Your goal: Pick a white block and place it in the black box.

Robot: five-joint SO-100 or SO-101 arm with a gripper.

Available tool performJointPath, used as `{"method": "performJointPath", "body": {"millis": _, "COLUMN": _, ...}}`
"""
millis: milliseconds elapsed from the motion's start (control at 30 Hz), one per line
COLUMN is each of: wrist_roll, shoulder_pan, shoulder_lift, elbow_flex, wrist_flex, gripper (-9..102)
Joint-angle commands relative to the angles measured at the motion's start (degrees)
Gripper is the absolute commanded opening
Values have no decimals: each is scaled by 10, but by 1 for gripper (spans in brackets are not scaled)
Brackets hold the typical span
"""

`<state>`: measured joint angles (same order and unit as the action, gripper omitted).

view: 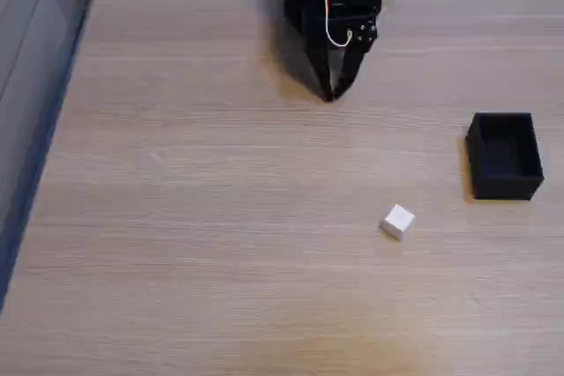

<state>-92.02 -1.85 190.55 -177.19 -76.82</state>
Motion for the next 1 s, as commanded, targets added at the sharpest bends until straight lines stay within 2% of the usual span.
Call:
{"method": "performJointPath", "body": {"millis": 0, "wrist_roll": 1, "shoulder_pan": -39, "shoulder_lift": 4, "elbow_flex": -9, "wrist_flex": -4, "gripper": 0}}
{"method": "performJointPath", "body": {"millis": 967, "wrist_roll": 1, "shoulder_pan": -33, "shoulder_lift": 4, "elbow_flex": -9, "wrist_flex": -4, "gripper": 0}}
